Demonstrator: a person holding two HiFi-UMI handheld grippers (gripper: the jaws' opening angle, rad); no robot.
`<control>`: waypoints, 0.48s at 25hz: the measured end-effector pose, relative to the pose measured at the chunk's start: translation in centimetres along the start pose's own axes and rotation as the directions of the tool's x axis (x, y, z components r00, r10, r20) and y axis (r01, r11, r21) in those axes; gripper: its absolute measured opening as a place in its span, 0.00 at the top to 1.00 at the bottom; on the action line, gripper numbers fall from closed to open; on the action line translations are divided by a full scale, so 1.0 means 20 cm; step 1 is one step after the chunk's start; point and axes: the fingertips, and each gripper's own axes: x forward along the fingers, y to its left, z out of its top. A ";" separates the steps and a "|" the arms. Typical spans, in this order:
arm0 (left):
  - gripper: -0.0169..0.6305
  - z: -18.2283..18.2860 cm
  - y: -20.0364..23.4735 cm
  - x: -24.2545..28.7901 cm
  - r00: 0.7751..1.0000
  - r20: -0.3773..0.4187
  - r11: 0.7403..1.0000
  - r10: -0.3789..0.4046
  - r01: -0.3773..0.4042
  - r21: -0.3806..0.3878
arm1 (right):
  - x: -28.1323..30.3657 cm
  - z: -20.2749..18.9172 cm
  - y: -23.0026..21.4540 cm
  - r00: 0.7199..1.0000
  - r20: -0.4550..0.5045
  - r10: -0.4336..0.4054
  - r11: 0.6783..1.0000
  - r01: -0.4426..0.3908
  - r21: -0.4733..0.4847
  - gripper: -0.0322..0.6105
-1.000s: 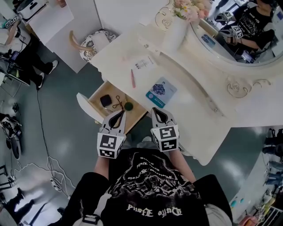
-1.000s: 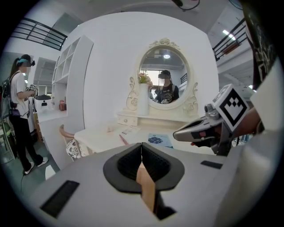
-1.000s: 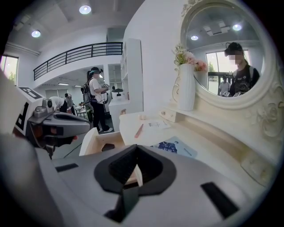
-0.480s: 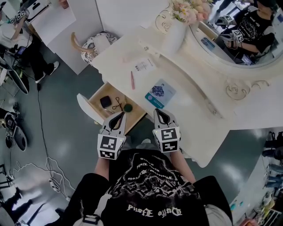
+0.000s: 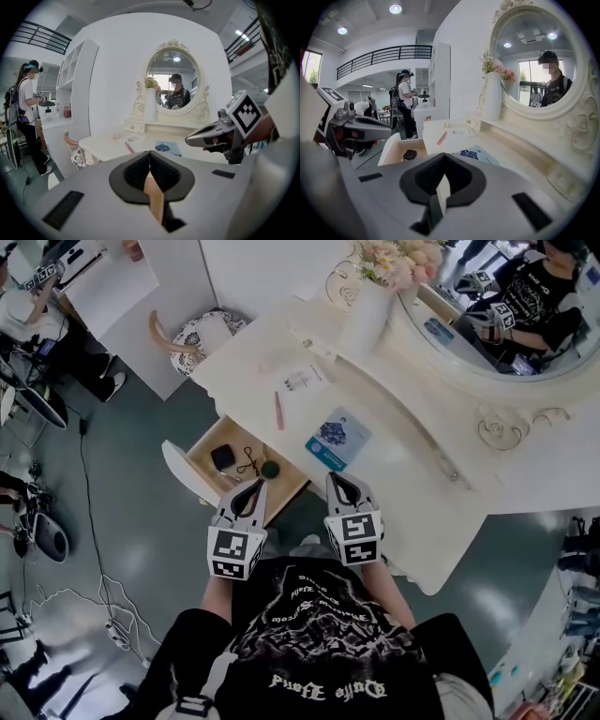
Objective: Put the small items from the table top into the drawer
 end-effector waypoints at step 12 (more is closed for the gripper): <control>0.95 -0.01 -0.02 0.02 1.000 -0.006 1.000 -0.007 0.007 0.007 | -0.01 -0.03 -0.01 1.000 -0.007 -0.001 1.000 0.001 -0.008 0.94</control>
